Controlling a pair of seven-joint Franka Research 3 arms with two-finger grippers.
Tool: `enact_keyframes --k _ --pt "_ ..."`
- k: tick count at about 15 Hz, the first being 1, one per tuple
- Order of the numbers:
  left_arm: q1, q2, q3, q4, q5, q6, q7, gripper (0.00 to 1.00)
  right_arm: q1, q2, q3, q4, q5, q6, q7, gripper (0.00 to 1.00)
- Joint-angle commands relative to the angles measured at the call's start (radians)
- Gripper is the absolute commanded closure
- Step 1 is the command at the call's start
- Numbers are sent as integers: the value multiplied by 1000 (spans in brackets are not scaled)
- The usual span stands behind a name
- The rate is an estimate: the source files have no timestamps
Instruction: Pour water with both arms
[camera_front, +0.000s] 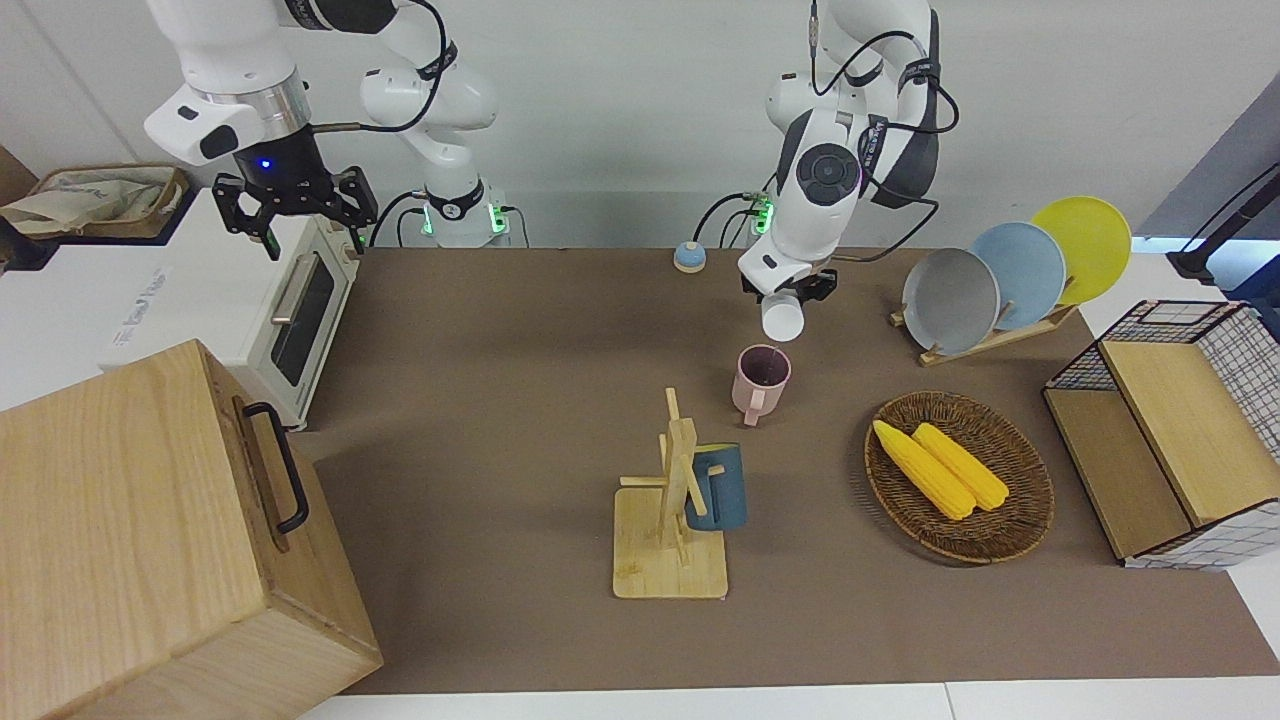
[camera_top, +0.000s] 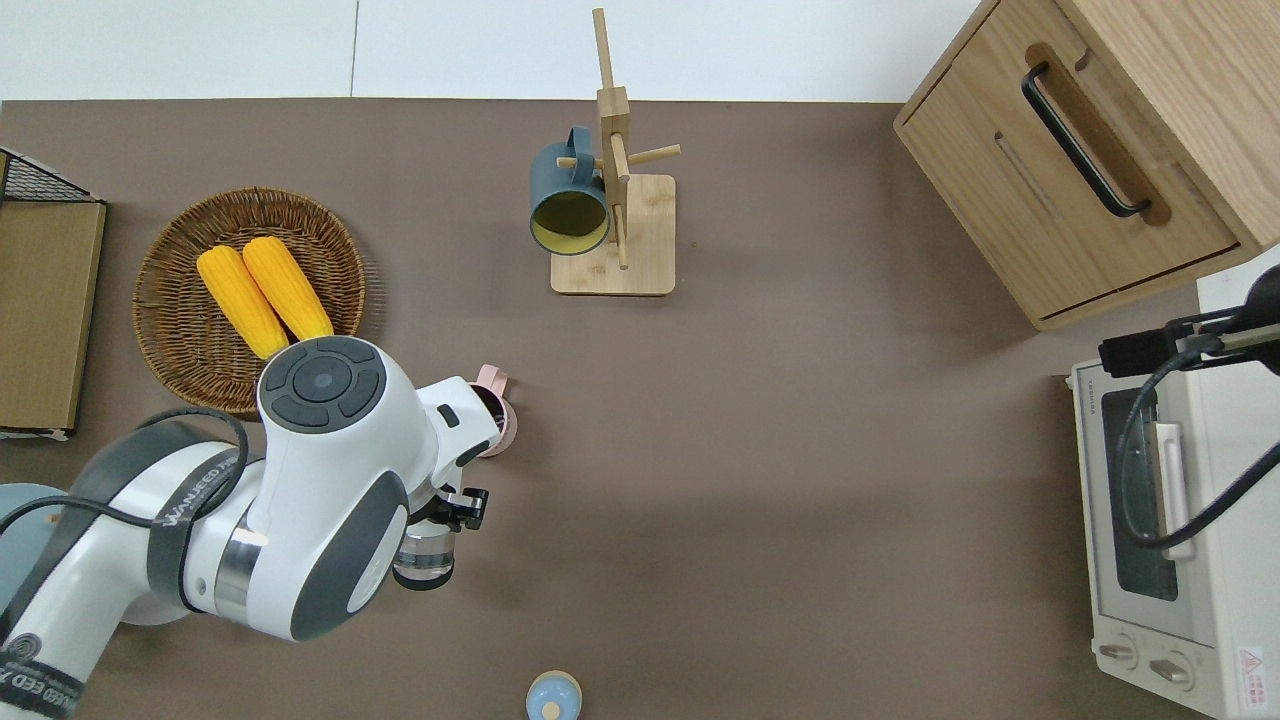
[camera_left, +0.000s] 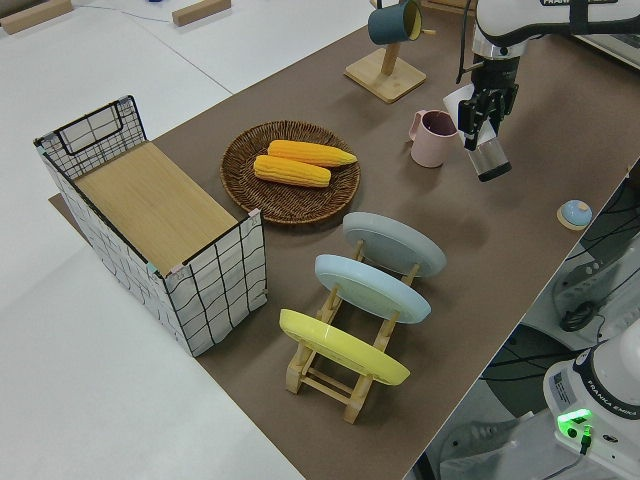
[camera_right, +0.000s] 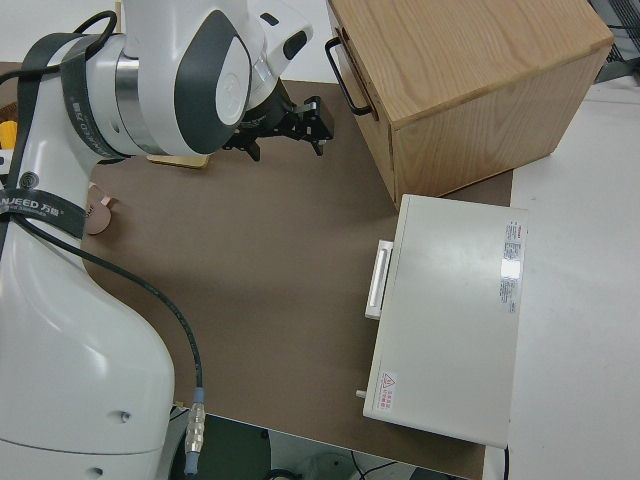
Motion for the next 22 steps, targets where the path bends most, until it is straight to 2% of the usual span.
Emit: enact_keyframes --k 1,5,12,16,18,20,22 --pt "4 -14 -1 31 16 -37 -9 1000 -4 -2 3 6 13 -14 8 7" --pt "4 -49 -1 -10 5 30 -12 1000 -4 -2 5 6 13 -14 8 7" --pt "2 -216 -1 -234 -41 294 -14 1000 -4 -2 5 8 13 -14 8 7" --pt "5 -223 3 -240 -41 299 -20 1000 -4 -2 3 8 13 -14 8 7" --pt "23 -221 29 -239 -33 303 -35 1000 -4 -2 3 8 13 -14 9 7" --pt "79 -215 31 -236 -26 326 -37 1000 -4 -2 3 6 13 -14 8 7" --pt "161 -210 31 -230 -24 407 -37 1000 -4 -2 5 8 13 -14 8 7"
